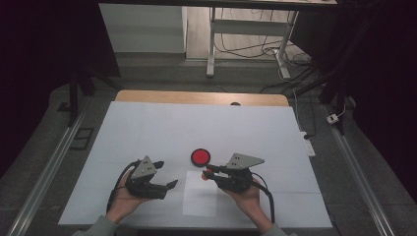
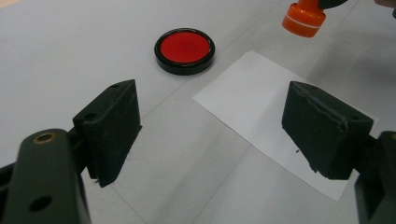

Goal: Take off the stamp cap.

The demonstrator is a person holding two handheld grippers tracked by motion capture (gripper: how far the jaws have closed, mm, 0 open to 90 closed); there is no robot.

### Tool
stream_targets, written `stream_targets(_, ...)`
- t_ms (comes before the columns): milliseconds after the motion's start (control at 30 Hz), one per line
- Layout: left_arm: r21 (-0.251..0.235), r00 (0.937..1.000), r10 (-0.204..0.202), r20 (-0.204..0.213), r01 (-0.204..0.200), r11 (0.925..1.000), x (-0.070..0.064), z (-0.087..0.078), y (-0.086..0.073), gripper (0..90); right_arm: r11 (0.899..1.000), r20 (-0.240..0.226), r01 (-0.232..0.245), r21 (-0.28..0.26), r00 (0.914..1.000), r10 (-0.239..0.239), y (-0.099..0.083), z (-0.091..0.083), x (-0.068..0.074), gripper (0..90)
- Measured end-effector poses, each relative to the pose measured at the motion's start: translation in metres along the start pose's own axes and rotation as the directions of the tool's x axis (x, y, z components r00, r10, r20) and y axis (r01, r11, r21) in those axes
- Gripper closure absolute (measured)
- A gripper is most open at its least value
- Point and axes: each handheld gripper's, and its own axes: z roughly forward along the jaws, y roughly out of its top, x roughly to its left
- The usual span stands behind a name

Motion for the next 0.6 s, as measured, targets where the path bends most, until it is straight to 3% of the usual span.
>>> stream_targets(600,0.030,0.9981,0.027,0.055,-0.029,0.9991,-0.011,0.017,0.007,20.4,1.000,0.001,0.002,0.005,1.0000,-0.002,-0.001,0.002,0.001,72.1)
